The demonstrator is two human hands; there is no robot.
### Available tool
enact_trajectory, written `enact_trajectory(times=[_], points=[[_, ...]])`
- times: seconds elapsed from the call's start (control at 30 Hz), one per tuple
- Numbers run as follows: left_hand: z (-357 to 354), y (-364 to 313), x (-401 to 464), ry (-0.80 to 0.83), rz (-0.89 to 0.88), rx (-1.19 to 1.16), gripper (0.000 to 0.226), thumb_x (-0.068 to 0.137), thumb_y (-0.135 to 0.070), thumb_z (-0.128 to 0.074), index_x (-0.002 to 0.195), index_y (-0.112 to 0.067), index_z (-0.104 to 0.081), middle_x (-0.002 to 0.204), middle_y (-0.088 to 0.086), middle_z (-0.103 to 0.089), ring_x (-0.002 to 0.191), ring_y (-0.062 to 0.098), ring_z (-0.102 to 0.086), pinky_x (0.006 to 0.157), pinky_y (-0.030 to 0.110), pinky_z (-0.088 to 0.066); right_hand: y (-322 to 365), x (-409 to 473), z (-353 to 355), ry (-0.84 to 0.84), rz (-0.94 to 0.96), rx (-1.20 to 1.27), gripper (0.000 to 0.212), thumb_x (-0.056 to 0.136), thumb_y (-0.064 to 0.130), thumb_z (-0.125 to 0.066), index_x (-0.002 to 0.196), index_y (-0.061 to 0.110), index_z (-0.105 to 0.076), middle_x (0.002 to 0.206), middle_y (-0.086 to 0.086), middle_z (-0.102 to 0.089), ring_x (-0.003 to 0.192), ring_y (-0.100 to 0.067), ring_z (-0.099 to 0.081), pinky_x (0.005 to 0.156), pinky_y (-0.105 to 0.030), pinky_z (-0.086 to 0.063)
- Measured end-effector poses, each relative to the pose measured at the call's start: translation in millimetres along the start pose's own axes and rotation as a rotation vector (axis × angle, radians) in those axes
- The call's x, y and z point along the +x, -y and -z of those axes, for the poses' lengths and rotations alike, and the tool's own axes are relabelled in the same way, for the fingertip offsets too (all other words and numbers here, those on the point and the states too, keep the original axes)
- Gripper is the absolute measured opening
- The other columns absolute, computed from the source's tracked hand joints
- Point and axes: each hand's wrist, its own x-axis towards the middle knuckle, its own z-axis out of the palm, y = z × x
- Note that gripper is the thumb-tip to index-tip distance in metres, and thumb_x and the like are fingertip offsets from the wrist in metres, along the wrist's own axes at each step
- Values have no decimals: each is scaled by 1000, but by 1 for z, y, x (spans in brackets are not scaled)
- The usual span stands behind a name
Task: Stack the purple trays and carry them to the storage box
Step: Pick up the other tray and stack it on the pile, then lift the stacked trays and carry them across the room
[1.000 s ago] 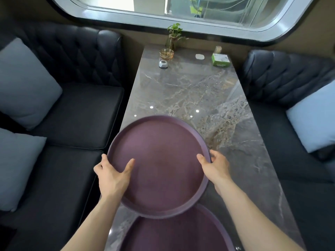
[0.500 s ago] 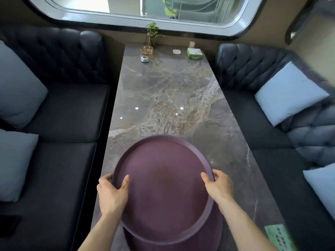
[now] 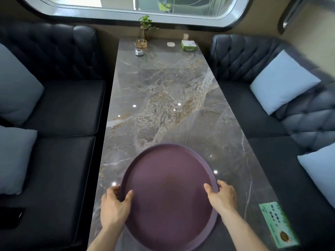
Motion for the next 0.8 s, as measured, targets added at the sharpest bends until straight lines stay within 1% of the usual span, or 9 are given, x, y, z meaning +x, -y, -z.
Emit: enact_trajectory(times=[0.2, 0.37, 0.5, 0.6, 0.67, 0.7, 0.73, 0.77, 0.8], points=[[-4, -1, -7, 33, -17, 116, 55, 77, -47, -74, 119, -16, -58, 111, 6, -57, 100, 29, -62, 85, 44, -51, -7, -8, 0, 34, -15, -33, 75, 86, 49, -66, 146, 12, -41, 143, -15, -41, 129, -34, -48, 102, -46, -42], [-8, -2, -8, 15, -29, 173, 55, 79, -46, -72, 122, -16, -57, 117, 8, -56, 106, 31, -61, 87, 46, -50, -13, -9, -2, 41, -2, -24, 75, 87, 46, -66, 147, 11, -39, 145, -12, -39, 131, -32, -47, 105, -45, -41], [-8, -5, -9, -24, -29, 230, 42, 83, -39, -71, 118, -19, -58, 116, 8, -57, 102, 33, -61, 84, 46, -49, -17, -8, -5, -21, -26, 35, 67, 85, 37, -72, 142, 11, -48, 140, -9, -47, 127, -31, -51, 104, -46, -43], [-5, -6, -7, -70, -11, 244, 28, 86, -28, -68, 112, -24, -61, 111, 3, -62, 99, 30, -63, 78, 41, -44, -21, -2, -9, -70, -60, 57, 59, 84, 27, -74, 137, 12, -54, 134, -8, -56, 122, -31, -56, 104, -47, -45], [-5, -5, -4, -109, -11, 223, 22, 86, -20, -67, 107, -26, -64, 105, 0, -67, 98, 27, -64, 77, 38, -43, -22, 3, -10, -102, -84, 55, 47, 84, 19, -73, 129, 14, -62, 125, -7, -64, 115, -30, -61, 99, -45, -48], [-5, -4, -2, -126, -19, 203, 22, 85, -17, -68, 105, -25, -65, 102, -1, -68, 96, 26, -65, 78, 38, -44, -22, 5, -9, -126, -89, 62, 37, 83, 13, -72, 120, 15, -68, 116, -6, -69, 108, -29, -64, 93, -42, -51], [-6, -3, -1, -139, -28, 180, 22, 84, -15, -69, 104, -24, -66, 99, -2, -69, 95, 25, -65, 80, 39, -45, -22, 6, -8, -151, -98, 64, 27, 82, 7, -70, 107, 17, -73, 103, -3, -72, 97, -28, -66, 86, -38, -53], [-7, -3, -1, -151, -37, 156, 23, 83, -13, -70, 103, -23, -67, 96, -2, -70, 92, 25, -66, 81, 39, -46, -20, 7, -6, -173, -102, 60, 21, 81, 3, -68, 91, 20, -74, 91, 0, -72, 86, -27, -65, 78, -35, -54], [-8, -2, 0, -159, -43, 138, 23, 82, -12, -71, 102, -23, -67, 94, -2, -70, 89, 24, -66, 80, 39, -47, -19, 9, -5, -195, -105, 51, 25, 79, 1, -67, 78, 25, -72, 81, 3, -70, 78, -26, -64, 72, -33, -54]])
